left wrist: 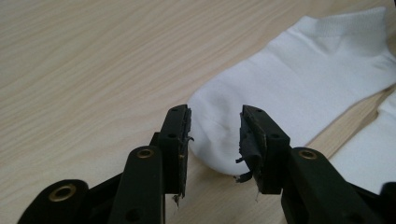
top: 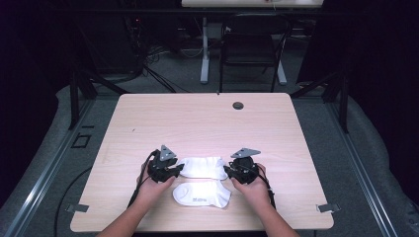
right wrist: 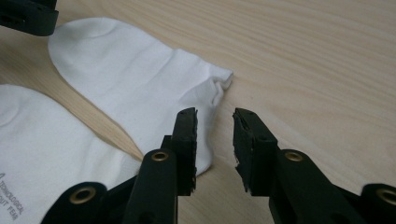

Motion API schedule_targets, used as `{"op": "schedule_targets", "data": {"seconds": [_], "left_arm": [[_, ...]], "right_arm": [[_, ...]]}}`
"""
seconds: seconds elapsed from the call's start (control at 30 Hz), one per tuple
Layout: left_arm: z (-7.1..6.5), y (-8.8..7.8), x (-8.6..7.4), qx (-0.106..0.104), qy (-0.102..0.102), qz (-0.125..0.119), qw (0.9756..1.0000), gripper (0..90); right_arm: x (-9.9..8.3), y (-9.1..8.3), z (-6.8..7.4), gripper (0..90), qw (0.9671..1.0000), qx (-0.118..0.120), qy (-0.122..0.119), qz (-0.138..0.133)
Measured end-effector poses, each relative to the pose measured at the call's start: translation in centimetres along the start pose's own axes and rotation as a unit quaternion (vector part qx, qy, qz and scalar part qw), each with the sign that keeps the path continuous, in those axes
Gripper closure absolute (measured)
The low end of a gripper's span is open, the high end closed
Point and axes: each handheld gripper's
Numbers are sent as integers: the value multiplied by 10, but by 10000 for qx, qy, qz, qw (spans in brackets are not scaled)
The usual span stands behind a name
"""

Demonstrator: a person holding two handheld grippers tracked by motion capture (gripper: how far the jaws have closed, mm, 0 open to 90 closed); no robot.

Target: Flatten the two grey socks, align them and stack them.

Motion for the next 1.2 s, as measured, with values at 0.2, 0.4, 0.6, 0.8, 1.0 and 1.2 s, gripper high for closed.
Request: {"op": "schedule_targets", "data": {"seconds": [0.2, 0.4, 0.6, 0.8, 1.0, 1.2], "left_arm": [[8, -3, 7, 68, -26, -63, 10000, 596], [15, 5, 7, 6, -139, -7, 9999, 597], [18, 16, 4, -60, -152, 109, 9998, 613], [21, 25, 1, -93, -144, 312, 9994, 628], [19, 29, 0, -71, -62, 415, 9991, 668], [16, 29, -2, -124, -71, 335, 9993, 766]], "right_arm": [[11, 0, 3, 680, 10000, -23, 9, -89], [17, 8, 2, 634, 9999, 51, 158, -48], [16, 19, -1, 611, 9991, 235, 344, 86], [13, 28, 4, 657, 9992, 199, 234, 242], [6, 30, 7, 723, 9995, 96, 118, 266], [2, 31, 8, 815, 9995, 59, 59, 291]]}}
Point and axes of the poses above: each handheld gripper's, and its own axes: y roughly forward along the jaws, x roughly out of its top, z roughly to its left, and after that the axes turned 12 degrees about -x, right-handed
